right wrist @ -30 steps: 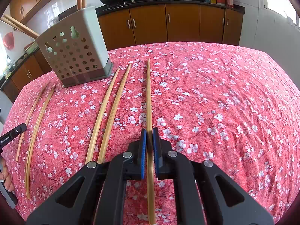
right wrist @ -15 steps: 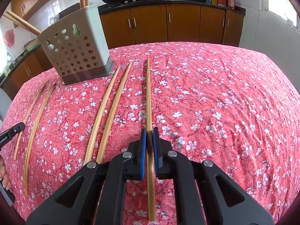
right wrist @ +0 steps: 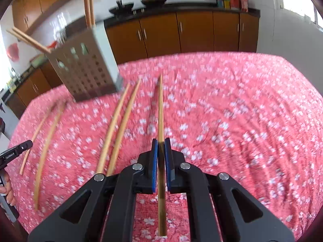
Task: Organize utensils
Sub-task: 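Lift the left gripper's chopstick over the holder while the right gripper carries its chopstick there, then open the left gripper over the holder while the right gripper opens, dropping both chopsticks in, then lower the left gripper onto another chopstick and close it while the right gripper grasps one, then lift the left gripper's chopstick over the holder while the right gripper carries its chopstick there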
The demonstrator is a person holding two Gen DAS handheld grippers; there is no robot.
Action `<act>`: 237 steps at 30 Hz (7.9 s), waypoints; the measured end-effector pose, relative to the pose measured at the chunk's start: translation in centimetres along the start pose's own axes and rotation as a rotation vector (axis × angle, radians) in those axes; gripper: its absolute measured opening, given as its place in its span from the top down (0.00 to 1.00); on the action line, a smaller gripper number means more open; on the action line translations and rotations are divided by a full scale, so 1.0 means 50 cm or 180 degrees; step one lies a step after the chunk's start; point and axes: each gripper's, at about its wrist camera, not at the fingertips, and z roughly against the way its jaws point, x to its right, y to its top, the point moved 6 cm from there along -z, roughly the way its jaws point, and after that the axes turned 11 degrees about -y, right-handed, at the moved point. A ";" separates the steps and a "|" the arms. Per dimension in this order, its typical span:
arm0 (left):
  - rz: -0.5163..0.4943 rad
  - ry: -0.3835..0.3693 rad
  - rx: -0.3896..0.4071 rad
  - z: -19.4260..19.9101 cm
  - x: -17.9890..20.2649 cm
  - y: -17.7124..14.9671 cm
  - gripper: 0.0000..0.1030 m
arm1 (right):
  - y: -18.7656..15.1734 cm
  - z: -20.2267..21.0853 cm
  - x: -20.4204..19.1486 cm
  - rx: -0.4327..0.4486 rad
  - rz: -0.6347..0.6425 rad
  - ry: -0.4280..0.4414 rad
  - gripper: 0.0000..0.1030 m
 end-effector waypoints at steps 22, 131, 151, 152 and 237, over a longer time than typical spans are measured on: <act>-0.0239 -0.0160 0.0796 0.182 0.067 0.169 0.92 | 0.171 0.136 0.036 0.0871 -0.0200 -0.0016 0.93; -0.0077 -0.0543 -0.0275 -0.028 0.123 -0.055 0.87 | -0.003 -0.076 -0.043 -0.0483 0.0104 -0.0040 0.92; 0.0260 -0.0013 -0.0133 -0.059 0.015 0.010 0.92 | -0.004 -0.075 -0.024 -0.0277 0.0211 -0.0299 0.92; 0.0299 -0.0013 -0.0116 -0.057 0.002 0.013 0.92 | -0.003 -0.076 -0.017 -0.0270 0.0185 -0.0299 0.92; -0.0244 0.0031 0.0612 0.139 0.048 0.120 0.93 | 0.130 0.101 0.028 0.0637 -0.0071 -0.0067 0.92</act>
